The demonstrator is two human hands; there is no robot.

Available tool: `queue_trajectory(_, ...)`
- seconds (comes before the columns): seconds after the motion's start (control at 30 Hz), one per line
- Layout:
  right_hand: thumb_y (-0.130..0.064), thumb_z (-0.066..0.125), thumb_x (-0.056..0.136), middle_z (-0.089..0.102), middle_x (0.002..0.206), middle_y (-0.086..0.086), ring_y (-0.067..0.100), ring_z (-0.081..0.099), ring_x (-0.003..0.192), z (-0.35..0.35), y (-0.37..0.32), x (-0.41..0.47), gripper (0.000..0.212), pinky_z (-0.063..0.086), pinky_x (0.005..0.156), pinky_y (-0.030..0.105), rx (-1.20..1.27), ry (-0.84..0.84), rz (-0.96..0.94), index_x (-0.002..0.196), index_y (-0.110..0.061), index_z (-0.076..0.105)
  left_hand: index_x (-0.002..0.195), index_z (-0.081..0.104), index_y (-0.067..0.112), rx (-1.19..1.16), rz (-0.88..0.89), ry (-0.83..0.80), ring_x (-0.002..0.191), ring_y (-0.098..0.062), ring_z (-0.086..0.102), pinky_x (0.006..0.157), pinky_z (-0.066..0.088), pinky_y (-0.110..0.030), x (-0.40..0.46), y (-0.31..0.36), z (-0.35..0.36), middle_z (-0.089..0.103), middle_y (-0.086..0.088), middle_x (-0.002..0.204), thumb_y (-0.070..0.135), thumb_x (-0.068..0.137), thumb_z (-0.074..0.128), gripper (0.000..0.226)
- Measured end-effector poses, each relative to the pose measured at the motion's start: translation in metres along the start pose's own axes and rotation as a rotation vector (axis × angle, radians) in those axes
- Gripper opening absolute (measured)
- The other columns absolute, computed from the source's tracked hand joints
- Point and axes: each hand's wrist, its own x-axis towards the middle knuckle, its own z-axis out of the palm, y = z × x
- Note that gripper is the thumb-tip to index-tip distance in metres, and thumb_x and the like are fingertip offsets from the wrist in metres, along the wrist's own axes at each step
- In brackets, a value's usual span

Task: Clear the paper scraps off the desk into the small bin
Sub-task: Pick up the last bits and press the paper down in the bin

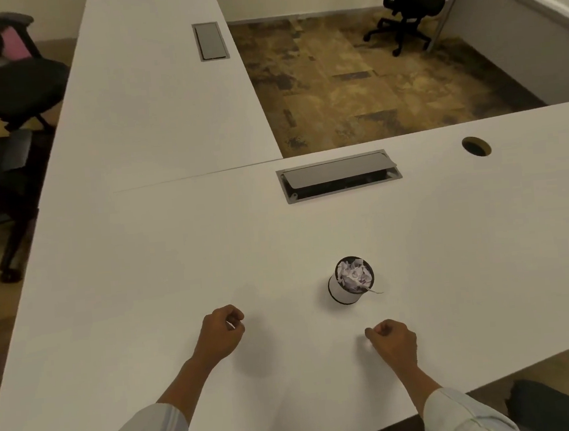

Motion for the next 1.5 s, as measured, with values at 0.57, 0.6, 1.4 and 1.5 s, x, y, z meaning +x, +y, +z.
queue_trajectory(0.57, 0.000, 0.072, 0.077, 0.071, 0.077, 0.009, 0.025, 0.070, 0.071, -0.039, -0.115, -0.035, 0.010, 0.050, 0.065, 0.012, 0.025, 0.318, -0.581, 0.086, -0.004, 0.069, 0.076, 0.064, 0.025, 0.093, -0.008, 0.037, 0.059, -0.010, 0.064, 0.054, 0.047, -0.014, -0.055, -0.102, -0.124, 0.068, 0.006, 0.073, 0.008, 0.079, 0.067, 0.017)
queue_trajectory(0.6, -0.002, 0.073, 0.077, 0.073, 0.084, 0.010, 0.025, 0.071, 0.074, -0.043, -0.118, -0.029, 0.014, 0.053, 0.070, 0.019, -0.042, 0.252, -0.561, 0.091, -0.004, 0.070, 0.076, 0.064, 0.025, 0.099, -0.006, 0.039, 0.058, -0.010, 0.064, 0.054, 0.047, -0.014, -0.057, -0.104, -0.126, 0.068, 0.006, 0.072, 0.009, 0.079, 0.067, 0.017)
queue_trajectory(1.4, -0.006, 0.072, 0.077, 0.075, 0.084, 0.009, 0.023, 0.069, 0.079, -0.029, -0.117, 0.006, 0.012, 0.048, 0.072, 0.022, -0.089, 0.103, -0.456, 0.086, -0.011, 0.078, 0.075, 0.066, 0.021, 0.137, -0.061, 0.100, 0.050, -0.004, 0.061, 0.050, 0.045, -0.010, -0.078, -0.076, -0.086, 0.067, 0.002, 0.068, 0.005, 0.076, 0.071, 0.016)
queue_trajectory(1.5, -0.012, 0.065, 0.082, 0.071, 0.092, 0.009, 0.029, 0.068, 0.084, -0.020, -0.128, 0.010, 0.017, 0.053, 0.070, 0.027, -0.392, 0.029, -0.483, 0.092, -0.019, 0.077, 0.075, 0.066, 0.020, 0.118, -0.057, 0.115, 0.053, -0.005, 0.061, 0.051, 0.046, -0.009, -0.074, -0.073, -0.085, 0.067, 0.001, 0.067, 0.004, 0.077, 0.070, 0.017)
